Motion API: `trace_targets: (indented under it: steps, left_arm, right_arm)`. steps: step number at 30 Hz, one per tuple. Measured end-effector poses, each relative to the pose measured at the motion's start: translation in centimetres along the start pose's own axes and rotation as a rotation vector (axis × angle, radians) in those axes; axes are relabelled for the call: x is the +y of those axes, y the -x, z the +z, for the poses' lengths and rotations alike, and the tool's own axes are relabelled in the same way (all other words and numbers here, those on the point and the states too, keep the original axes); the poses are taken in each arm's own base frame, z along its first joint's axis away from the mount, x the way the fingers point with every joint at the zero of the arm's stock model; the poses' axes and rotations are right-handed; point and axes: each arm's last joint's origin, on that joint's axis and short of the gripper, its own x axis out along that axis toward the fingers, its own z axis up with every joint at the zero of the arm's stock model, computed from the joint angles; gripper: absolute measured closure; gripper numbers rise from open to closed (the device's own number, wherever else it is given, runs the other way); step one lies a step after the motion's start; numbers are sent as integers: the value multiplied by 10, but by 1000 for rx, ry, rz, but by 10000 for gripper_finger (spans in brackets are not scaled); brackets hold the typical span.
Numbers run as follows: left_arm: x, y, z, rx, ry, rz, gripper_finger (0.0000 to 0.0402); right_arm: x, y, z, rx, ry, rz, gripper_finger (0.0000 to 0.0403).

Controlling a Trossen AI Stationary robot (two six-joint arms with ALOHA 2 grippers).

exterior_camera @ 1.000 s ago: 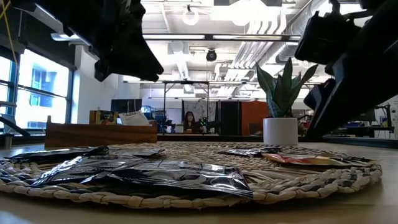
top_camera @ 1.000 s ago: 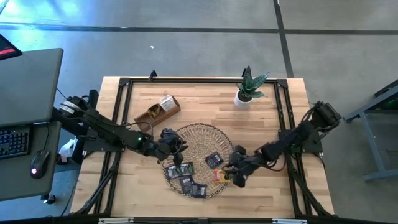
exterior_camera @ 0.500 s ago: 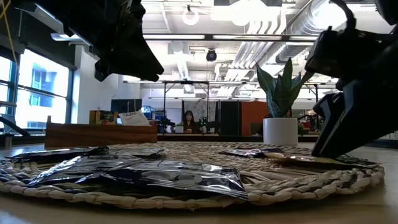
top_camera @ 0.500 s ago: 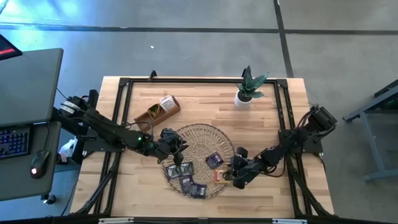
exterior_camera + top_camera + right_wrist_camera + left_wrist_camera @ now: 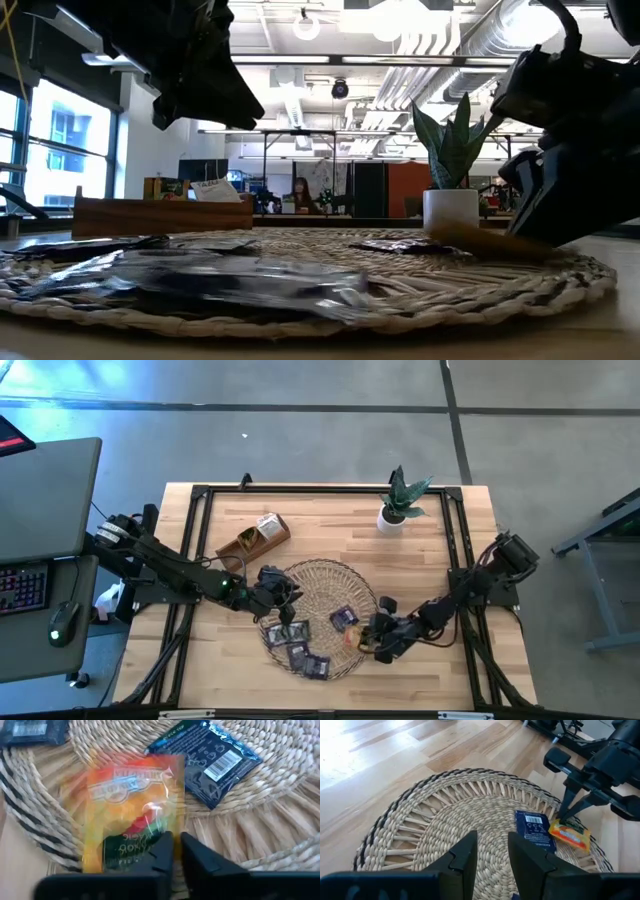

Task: Pick & Place Tea
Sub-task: Put the orange tea bag into the middle compartment of the wooden organizer

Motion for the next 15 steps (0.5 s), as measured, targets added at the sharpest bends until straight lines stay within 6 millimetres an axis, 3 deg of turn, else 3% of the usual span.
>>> trace_targets:
  steps: [9,15]
  left_arm:
    - [0,0,0,1,-3,2,294]
    - [1,-1,2,-7,-33,1,294]
  right_arm:
    - [2,11,11,-22,43,91,400]
    - [-7,33,39,-167,175,51,401]
